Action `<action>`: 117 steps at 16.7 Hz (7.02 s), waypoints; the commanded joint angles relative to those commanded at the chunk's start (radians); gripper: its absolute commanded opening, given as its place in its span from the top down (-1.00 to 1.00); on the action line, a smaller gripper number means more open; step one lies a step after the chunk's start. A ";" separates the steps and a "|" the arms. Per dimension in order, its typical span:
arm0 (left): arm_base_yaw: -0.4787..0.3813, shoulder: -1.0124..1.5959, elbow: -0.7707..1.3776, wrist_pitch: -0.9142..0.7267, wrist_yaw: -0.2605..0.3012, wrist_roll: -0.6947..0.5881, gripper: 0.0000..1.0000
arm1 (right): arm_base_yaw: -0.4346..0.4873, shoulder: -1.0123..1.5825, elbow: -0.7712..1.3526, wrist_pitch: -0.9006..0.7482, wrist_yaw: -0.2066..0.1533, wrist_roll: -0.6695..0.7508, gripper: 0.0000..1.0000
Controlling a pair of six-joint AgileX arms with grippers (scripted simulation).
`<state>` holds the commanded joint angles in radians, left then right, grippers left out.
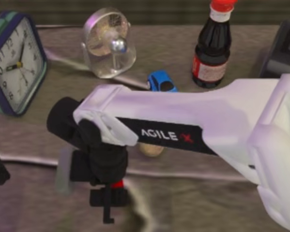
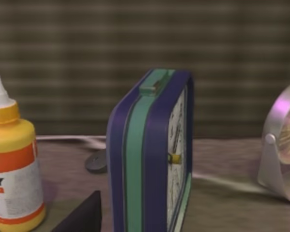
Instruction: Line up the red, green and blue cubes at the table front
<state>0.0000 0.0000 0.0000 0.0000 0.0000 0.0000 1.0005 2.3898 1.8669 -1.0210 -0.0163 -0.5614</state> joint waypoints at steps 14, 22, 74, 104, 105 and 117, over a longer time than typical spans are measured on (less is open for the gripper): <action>0.000 0.000 0.000 0.000 0.000 0.000 -1.00 | 0.001 0.003 -0.006 0.007 0.000 0.000 -0.51; 0.000 0.000 0.000 0.000 0.000 0.000 -1.00 | 0.001 0.003 -0.006 0.007 0.000 0.000 -1.00; -0.416 2.110 1.589 -1.050 0.002 0.697 -1.00 | -0.990 -2.390 -1.867 1.021 0.016 0.561 -1.00; -0.415 2.234 1.447 -0.784 0.003 0.700 1.00 | -0.990 -2.390 -1.867 1.021 0.016 0.561 -1.00; -0.415 2.234 1.447 -0.784 0.003 0.700 1.00 | -0.990 -2.390 -1.867 1.021 0.016 0.561 -1.00; -0.402 2.147 1.537 -0.960 0.013 0.691 1.00 | -0.990 -2.390 -1.867 1.021 0.016 0.561 -1.00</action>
<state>-0.4022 2.1465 1.5372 -0.9603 0.0131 0.6908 0.0100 0.0000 0.0000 0.0000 0.0000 0.0000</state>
